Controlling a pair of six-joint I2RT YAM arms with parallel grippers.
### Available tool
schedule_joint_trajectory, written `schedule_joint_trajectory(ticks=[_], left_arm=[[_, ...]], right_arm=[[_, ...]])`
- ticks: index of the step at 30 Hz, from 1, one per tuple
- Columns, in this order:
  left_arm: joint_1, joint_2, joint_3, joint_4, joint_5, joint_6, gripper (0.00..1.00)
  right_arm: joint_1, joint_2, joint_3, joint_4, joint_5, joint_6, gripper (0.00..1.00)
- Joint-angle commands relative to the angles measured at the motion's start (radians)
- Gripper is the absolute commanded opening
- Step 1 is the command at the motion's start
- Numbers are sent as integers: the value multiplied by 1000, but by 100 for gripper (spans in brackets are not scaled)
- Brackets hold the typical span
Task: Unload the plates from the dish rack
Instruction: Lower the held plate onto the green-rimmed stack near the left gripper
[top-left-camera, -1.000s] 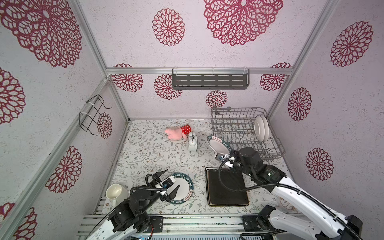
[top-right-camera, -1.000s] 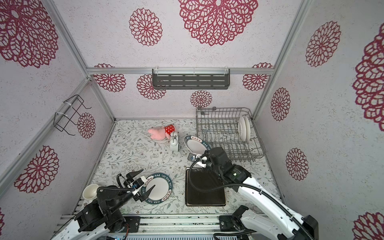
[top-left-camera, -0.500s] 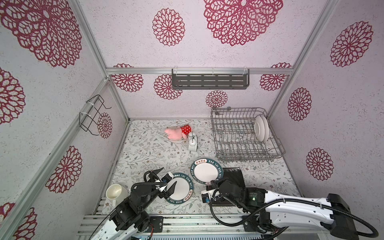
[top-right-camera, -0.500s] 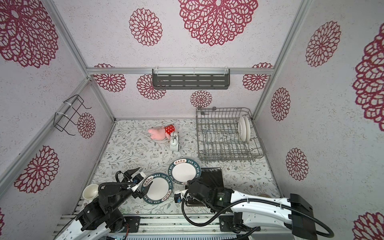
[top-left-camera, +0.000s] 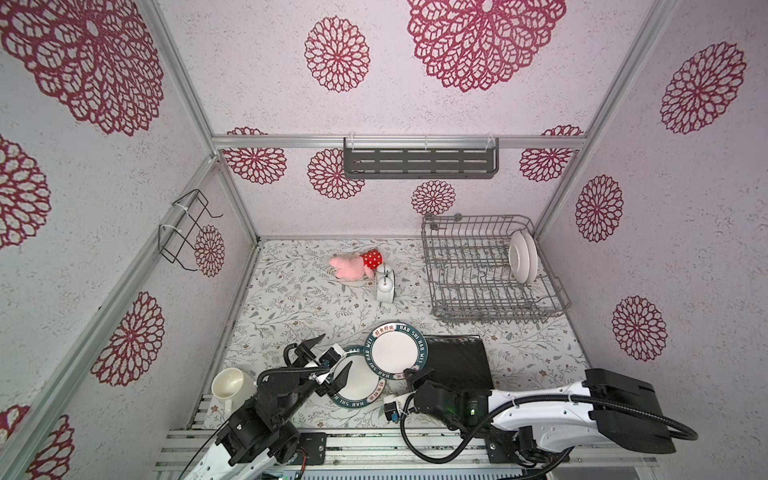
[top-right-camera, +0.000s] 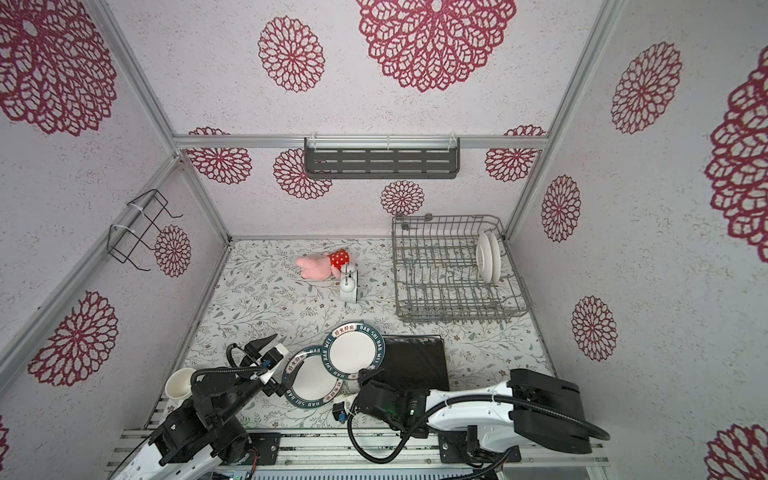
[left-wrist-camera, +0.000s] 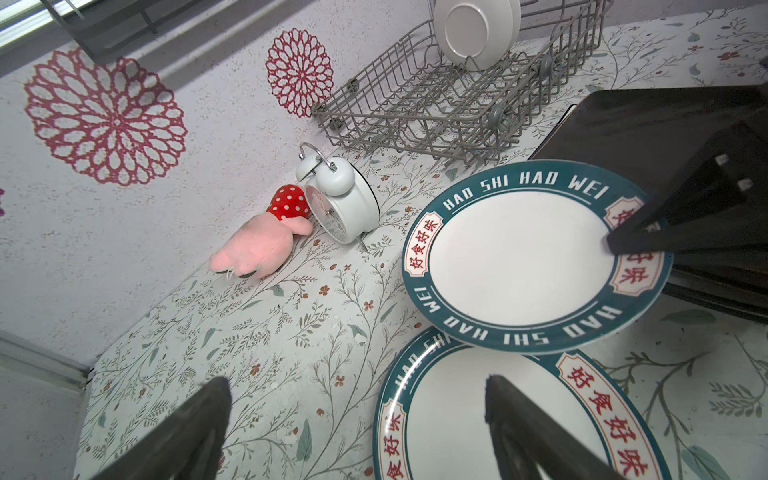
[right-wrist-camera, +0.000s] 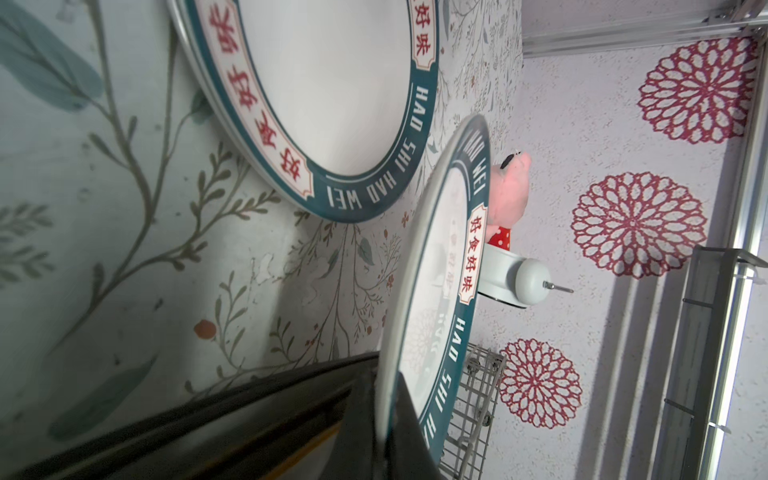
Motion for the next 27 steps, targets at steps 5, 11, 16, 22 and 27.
schedule_joint_trajectory(ticks=[5, 11, 16, 22, 27], left_arm=[[8, -41, 5, 2, 21, 12, 97], [7, -63, 5, -3, 30, 10, 97], [8, -80, 5, -4, 34, 11, 97], [4, -91, 5, -5, 38, 10, 97], [2, -100, 5, -6, 39, 9, 98]], right_arm=[[54, 175, 51, 325, 79, -66, 0], [81, 289, 91, 446, 114, -98, 0], [100, 348, 112, 493, 128, -127, 0], [106, 381, 129, 519, 132, -137, 0], [114, 412, 144, 531, 124, -138, 0]])
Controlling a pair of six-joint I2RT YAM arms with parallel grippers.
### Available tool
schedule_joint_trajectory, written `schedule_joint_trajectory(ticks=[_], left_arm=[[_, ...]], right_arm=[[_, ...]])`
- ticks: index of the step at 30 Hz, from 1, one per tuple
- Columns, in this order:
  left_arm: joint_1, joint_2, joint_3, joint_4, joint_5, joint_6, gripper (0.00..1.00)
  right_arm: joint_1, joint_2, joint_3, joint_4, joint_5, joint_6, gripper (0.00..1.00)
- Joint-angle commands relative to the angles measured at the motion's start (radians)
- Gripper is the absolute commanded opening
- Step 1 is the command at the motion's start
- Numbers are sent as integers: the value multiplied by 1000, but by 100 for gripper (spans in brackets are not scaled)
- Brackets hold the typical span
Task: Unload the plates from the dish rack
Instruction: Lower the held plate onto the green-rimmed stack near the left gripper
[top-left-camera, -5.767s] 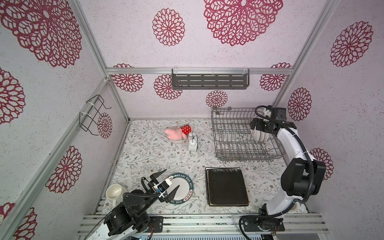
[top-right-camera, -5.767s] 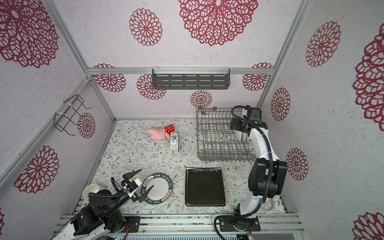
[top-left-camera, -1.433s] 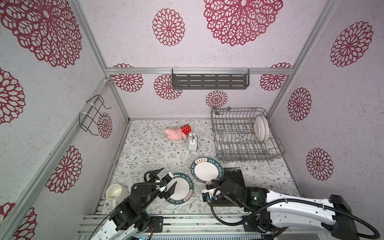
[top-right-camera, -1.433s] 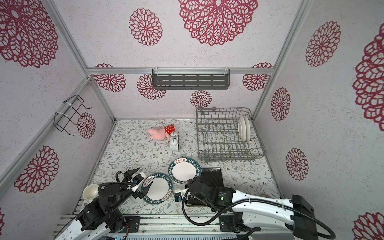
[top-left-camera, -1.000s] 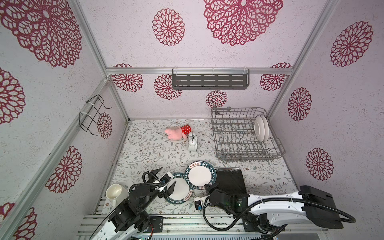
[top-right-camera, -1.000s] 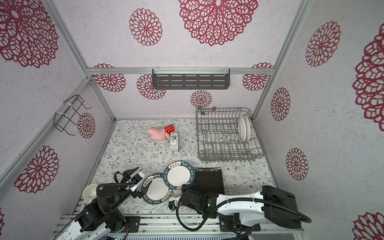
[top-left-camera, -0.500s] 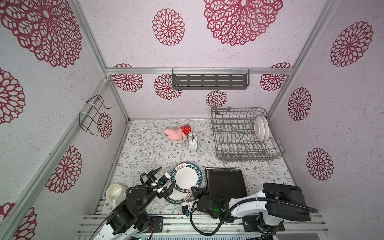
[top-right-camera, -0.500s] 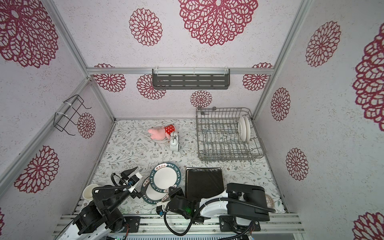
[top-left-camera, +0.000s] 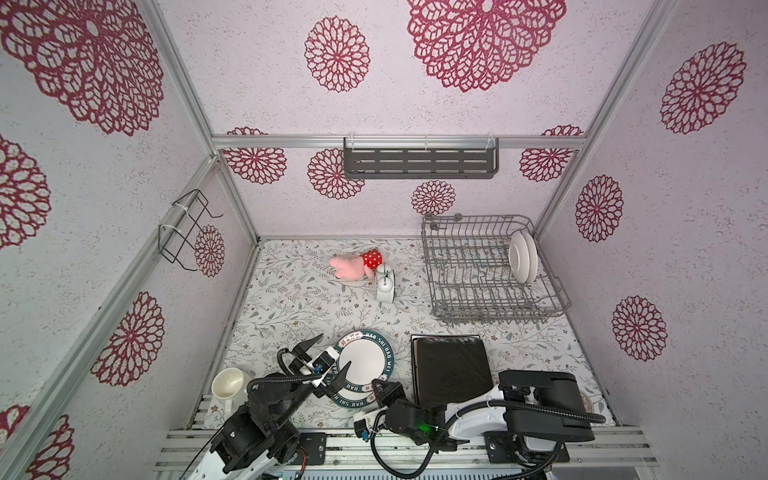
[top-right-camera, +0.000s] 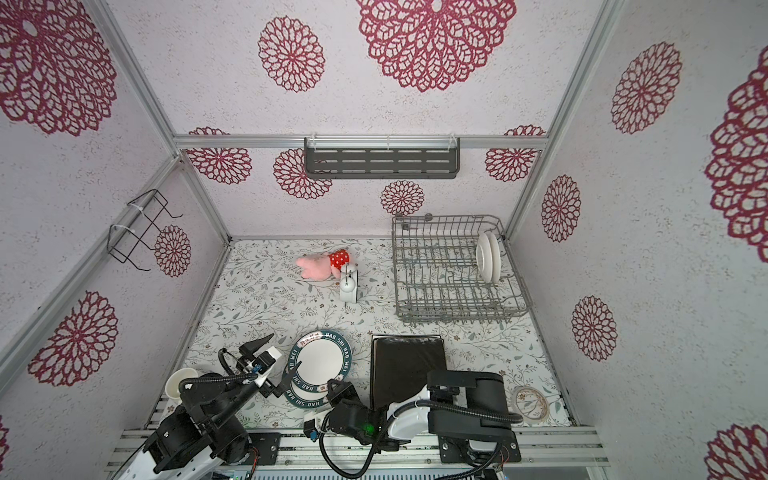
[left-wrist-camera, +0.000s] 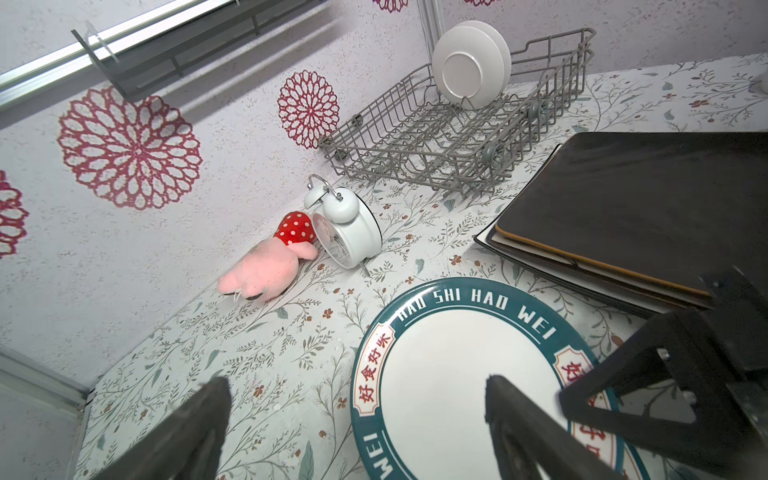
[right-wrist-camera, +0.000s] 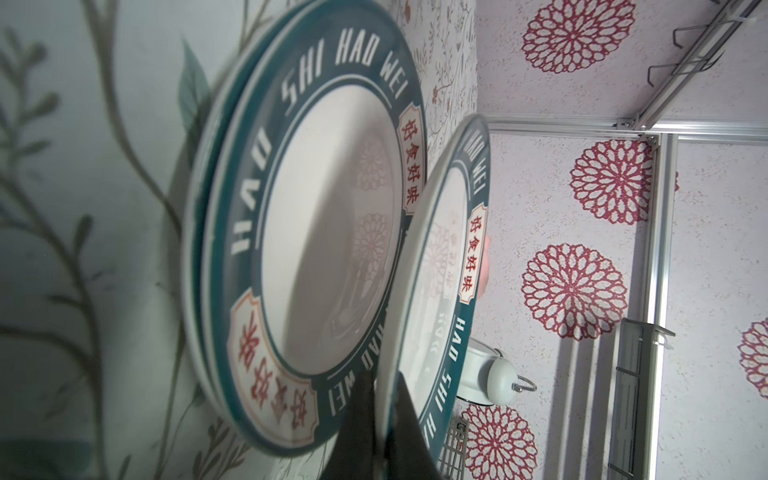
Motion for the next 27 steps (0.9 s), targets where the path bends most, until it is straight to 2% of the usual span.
schedule_joint_trajectory(ticks=[1, 16, 27], left_arm=[[0, -13, 5, 3, 14, 10, 97], [-4, -21, 6, 3, 14, 10, 97], [-6, -25, 5, 3, 15, 10, 97]], right_arm=[[11, 9, 31, 80, 41, -11, 0], [38, 58, 51, 73, 32, 1, 0], [47, 66, 56, 41, 22, 23, 9]])
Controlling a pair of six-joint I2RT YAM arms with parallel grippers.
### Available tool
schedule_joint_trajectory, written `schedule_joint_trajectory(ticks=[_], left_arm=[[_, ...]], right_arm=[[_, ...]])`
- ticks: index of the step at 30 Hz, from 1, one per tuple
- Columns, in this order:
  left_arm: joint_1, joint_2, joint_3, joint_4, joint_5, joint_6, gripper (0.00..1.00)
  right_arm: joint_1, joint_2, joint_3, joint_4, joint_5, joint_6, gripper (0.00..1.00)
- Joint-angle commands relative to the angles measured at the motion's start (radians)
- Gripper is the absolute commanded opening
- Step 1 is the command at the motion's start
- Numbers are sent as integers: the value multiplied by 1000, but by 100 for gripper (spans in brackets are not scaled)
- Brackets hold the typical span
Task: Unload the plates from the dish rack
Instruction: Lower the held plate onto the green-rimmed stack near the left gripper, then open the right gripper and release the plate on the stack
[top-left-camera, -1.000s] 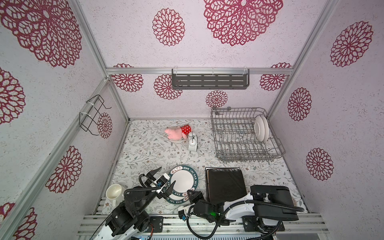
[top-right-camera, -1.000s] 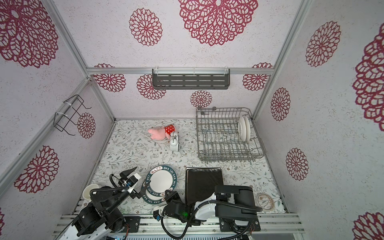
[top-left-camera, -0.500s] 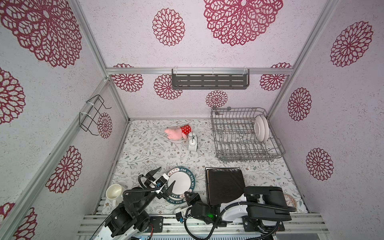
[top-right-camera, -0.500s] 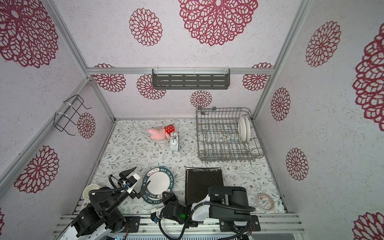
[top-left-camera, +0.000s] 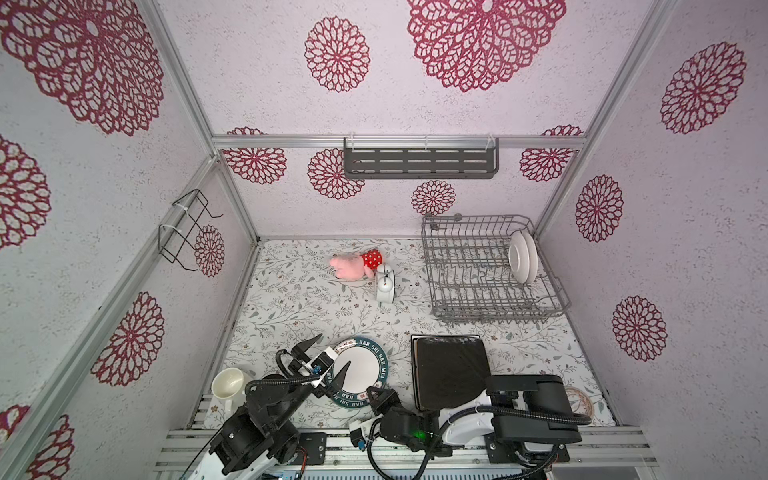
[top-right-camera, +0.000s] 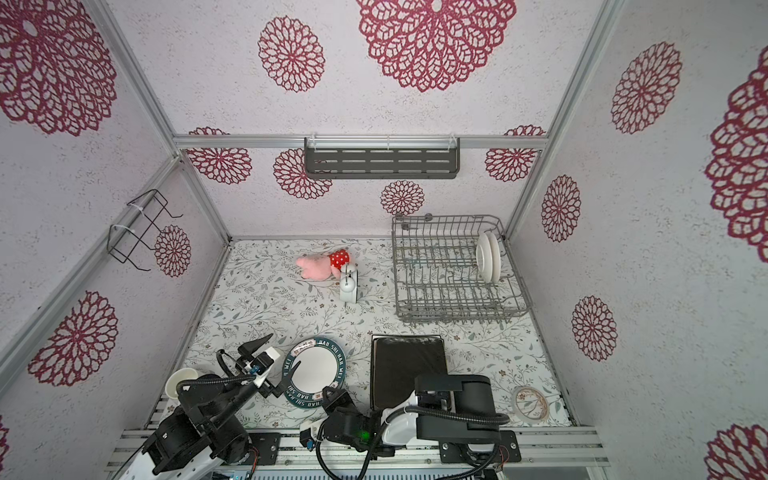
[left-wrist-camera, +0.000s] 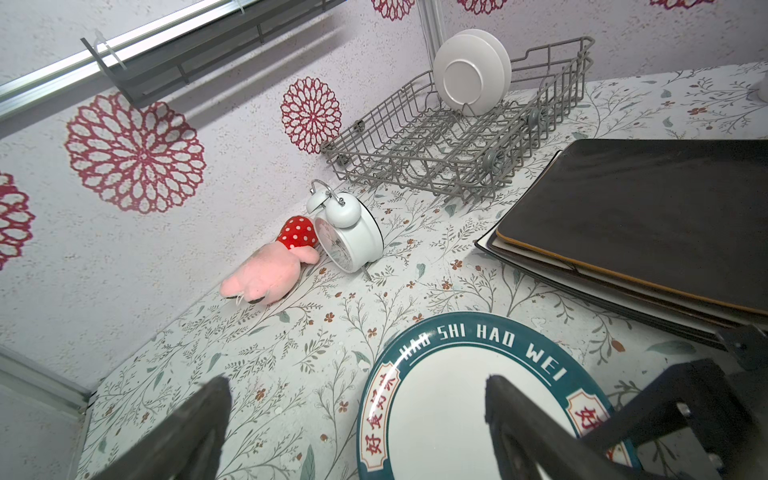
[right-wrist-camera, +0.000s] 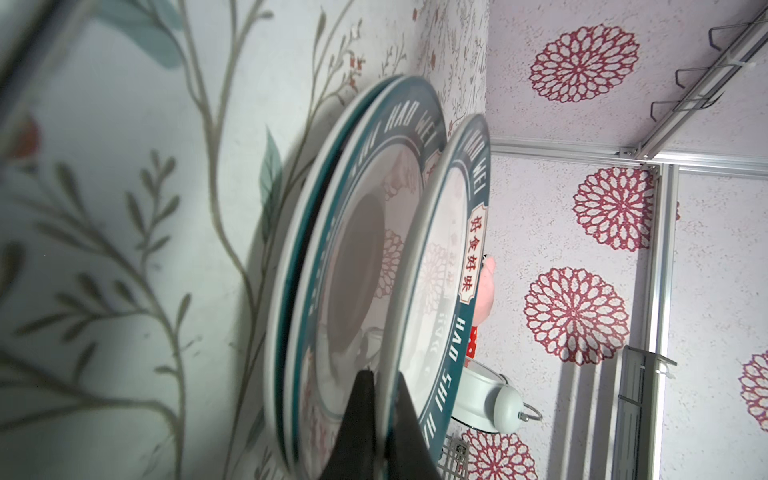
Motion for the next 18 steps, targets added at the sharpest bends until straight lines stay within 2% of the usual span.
schedule_joint_trajectory(ticks=[1, 6, 18], left_arm=[[-4, -13, 6, 3, 14, 9, 97], [-5, -16, 5, 3, 14, 9, 97], [-7, -16, 2, 3, 13, 10, 97]], right_arm=[[6, 0, 33, 26, 22, 22, 11], [7, 2, 33, 18, 18, 25, 17], [9, 2, 37, 4, 4, 27, 21]])
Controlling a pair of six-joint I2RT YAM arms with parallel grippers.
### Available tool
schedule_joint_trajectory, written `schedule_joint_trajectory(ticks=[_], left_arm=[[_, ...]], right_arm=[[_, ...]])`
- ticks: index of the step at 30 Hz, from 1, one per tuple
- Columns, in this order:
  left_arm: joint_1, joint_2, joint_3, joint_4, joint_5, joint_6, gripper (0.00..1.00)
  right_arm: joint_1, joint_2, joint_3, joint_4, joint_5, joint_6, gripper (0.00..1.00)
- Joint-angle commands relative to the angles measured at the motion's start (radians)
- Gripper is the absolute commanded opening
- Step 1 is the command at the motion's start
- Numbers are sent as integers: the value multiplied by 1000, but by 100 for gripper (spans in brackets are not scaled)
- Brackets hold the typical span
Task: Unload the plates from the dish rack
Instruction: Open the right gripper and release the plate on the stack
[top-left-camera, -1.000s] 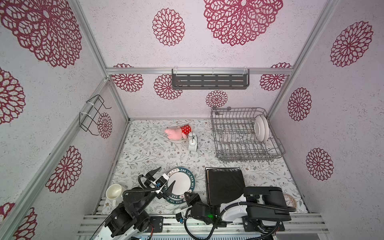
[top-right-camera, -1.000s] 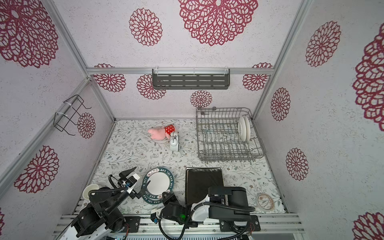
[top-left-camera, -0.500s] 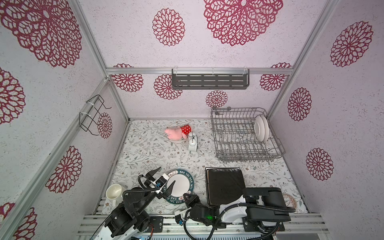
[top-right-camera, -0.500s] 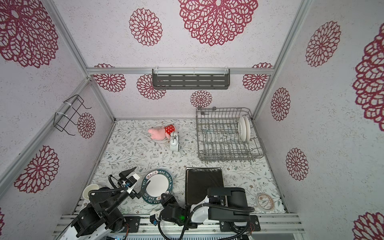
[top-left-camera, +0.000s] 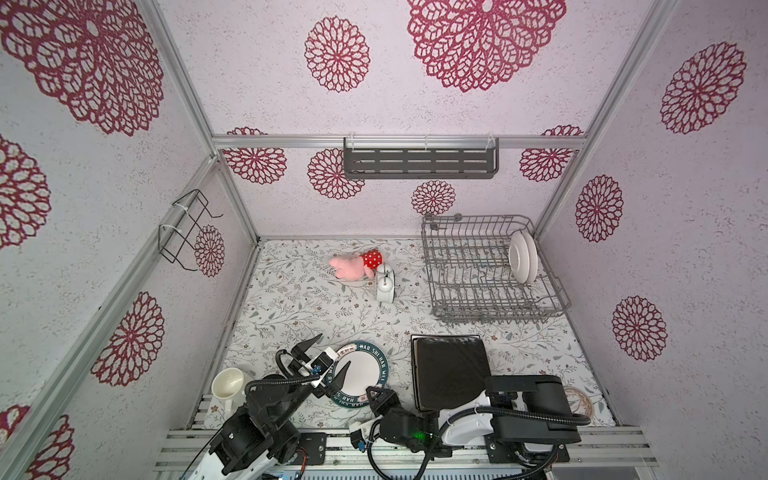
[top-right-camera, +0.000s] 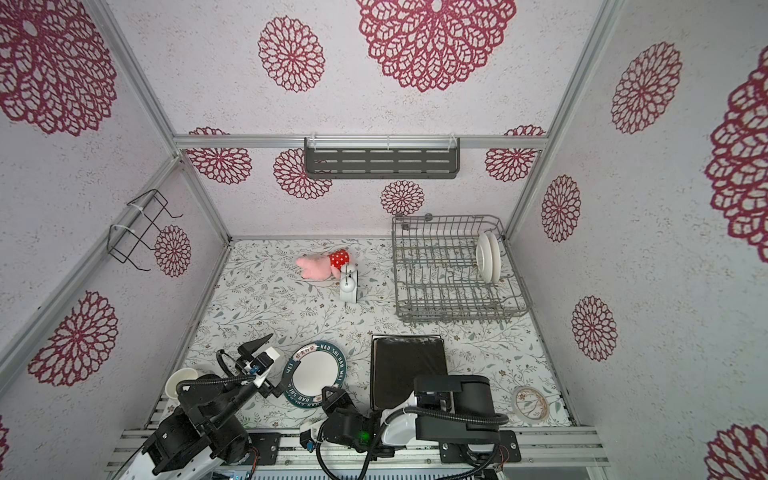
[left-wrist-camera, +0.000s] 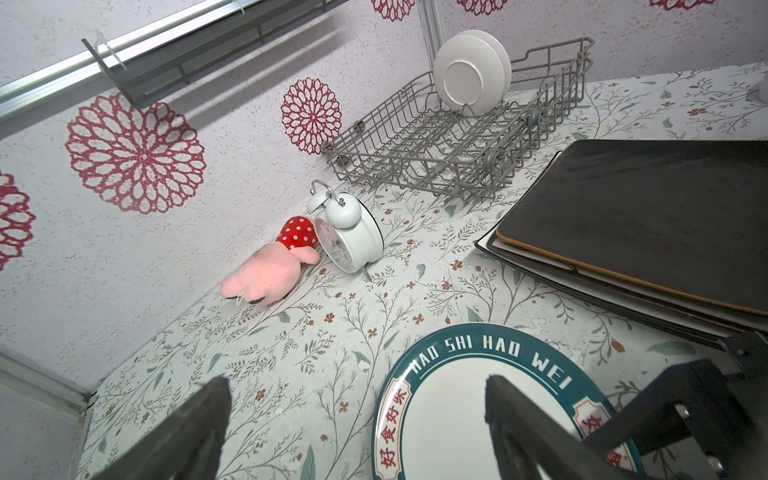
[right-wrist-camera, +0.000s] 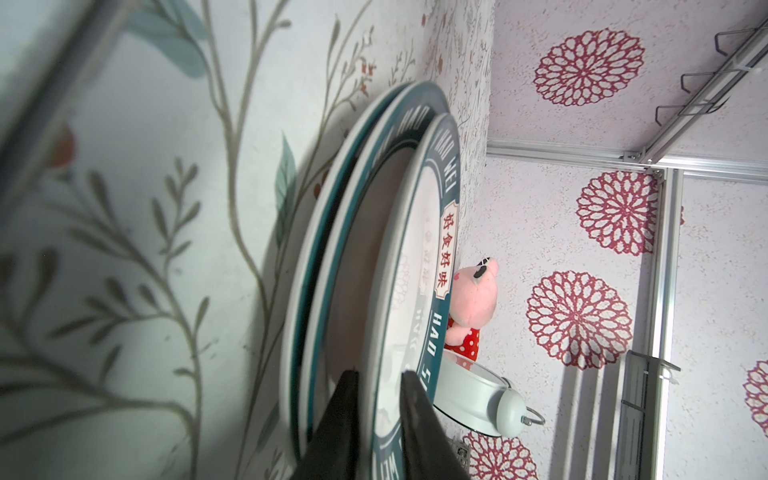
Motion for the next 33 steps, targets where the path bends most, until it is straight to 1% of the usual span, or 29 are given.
schedule_joint_trajectory(ticks=[1, 11, 24, 28, 29, 30, 31, 33], left_arm=[[-7, -14, 2, 3, 15, 10, 97], [-8, -23, 2, 3, 16, 10, 97], [-11, -43, 3, 2, 19, 13, 97], [-14, -49, 2, 2, 19, 14, 97], [-14, -50, 3, 1, 19, 14, 97], [-16, -52, 2, 0, 19, 12, 97], [-16, -54, 3, 0, 19, 14, 97], [-19, -55, 2, 0, 19, 14, 97]], right_arm=[[5, -5, 37, 14, 9, 20, 22], [10, 2, 58, 14, 3, 18, 23], [24, 9, 84, -43, 16, 32, 26], [24, 2, 91, -80, 13, 55, 31], [26, 1, 94, -94, 13, 62, 34], [26, -1, 95, -101, 13, 69, 42], [27, -4, 97, -116, 9, 75, 46], [29, -11, 101, -149, -3, 92, 50]])
